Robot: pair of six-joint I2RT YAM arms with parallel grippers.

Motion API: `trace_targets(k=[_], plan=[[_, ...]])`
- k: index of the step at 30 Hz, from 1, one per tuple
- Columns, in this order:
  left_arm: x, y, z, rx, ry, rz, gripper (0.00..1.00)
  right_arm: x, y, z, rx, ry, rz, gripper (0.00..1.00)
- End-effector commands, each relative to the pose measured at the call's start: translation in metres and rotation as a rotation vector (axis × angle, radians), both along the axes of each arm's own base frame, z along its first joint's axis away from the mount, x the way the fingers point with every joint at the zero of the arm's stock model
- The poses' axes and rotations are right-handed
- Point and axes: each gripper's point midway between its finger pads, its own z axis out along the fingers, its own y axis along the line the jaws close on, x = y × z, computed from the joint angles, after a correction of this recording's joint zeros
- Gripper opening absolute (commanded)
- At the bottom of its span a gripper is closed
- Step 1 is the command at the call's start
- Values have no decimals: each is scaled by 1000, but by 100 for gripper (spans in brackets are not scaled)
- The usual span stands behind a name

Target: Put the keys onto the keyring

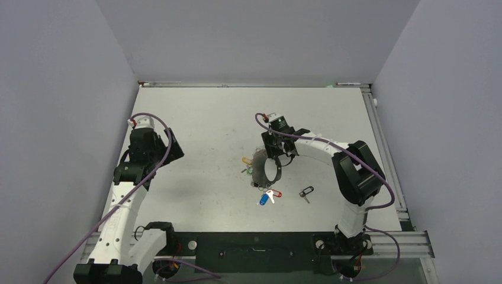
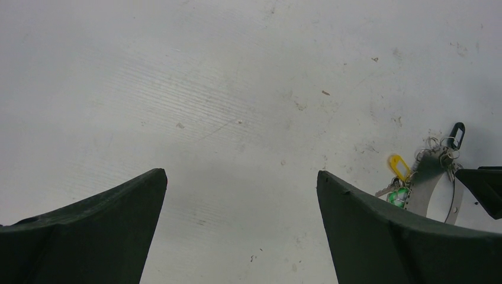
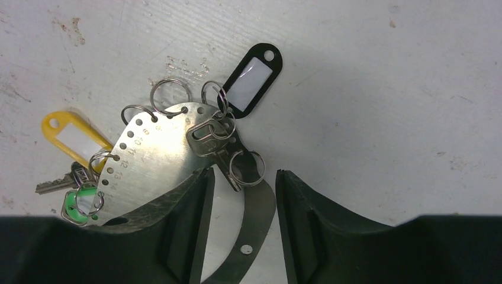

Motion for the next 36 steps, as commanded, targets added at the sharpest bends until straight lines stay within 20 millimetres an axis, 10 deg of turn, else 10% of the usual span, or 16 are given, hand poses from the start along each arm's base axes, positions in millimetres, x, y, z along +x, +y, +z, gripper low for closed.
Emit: trace_targets(k=[1,19,36], plan=[[8,-3,19,-10,-61,-20,96,14,9,9,0,-42,9,42],[8,-5,18,-17,-58,-29,97,5,5,-5,-3,5,-21,15],[8,-6,18,-19,-62,-32,97,-11,11,13,39,24,35,36]])
